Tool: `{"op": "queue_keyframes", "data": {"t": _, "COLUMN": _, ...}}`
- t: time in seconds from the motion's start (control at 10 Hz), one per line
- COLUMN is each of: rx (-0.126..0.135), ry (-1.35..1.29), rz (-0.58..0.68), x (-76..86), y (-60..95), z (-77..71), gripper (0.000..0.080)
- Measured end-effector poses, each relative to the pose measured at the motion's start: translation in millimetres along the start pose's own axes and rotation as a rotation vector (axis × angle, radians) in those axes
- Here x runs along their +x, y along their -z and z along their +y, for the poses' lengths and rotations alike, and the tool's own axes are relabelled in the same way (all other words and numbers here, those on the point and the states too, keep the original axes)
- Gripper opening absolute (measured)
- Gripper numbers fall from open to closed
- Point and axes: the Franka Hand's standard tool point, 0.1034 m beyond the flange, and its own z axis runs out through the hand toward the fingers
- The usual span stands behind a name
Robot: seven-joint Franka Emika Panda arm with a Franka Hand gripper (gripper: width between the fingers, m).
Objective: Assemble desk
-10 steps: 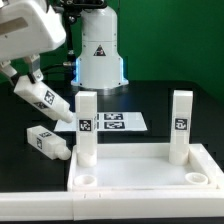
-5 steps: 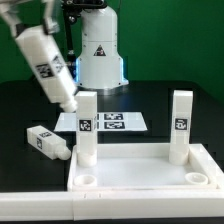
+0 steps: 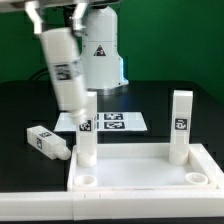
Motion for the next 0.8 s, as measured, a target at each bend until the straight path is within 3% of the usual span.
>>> {"op": "queue_keyframes", "data": {"t": 0.1, "rx": 0.001, "ry": 0.095, "rz": -0.041, "x": -0.1, "y": -6.8, "z": -28.4, "gripper": 0.0285}}
{"op": "queue_keyframes", "data": {"t": 0.2, "rx": 0.005, "ry": 0.079, "rz": -0.025, "x": 1.4, "y": -9.8, "z": -39.0, "gripper": 0.0285}}
{"op": "queue_keyframes", "data": {"t": 0.5, "rx": 0.004, "ry": 0.087, "rz": -0.028, "x": 0.0, "y": -10.7, "z": -36.6, "gripper": 0.0285}}
{"op": "queue_keyframes", "data": {"t": 0.6, "rx": -0.004, "ry": 0.078, "rz": -0.022, "x": -0.6, "y": -10.8, "z": -45.6, "gripper": 0.0285}}
{"op": "queue_keyframes", "data": {"t": 0.7, "rx": -0.018, "ry": 0.141, "rz": -0.004, "x": -7.5, "y": -11.4, "z": -81.6, "gripper": 0.0285}}
{"op": "queue_keyframes", "data": {"t": 0.8, "rx": -0.014, "ry": 0.222, "rz": -0.01, "x": -18.8, "y": -15.4, "z": -111.4, "gripper": 0.0285}}
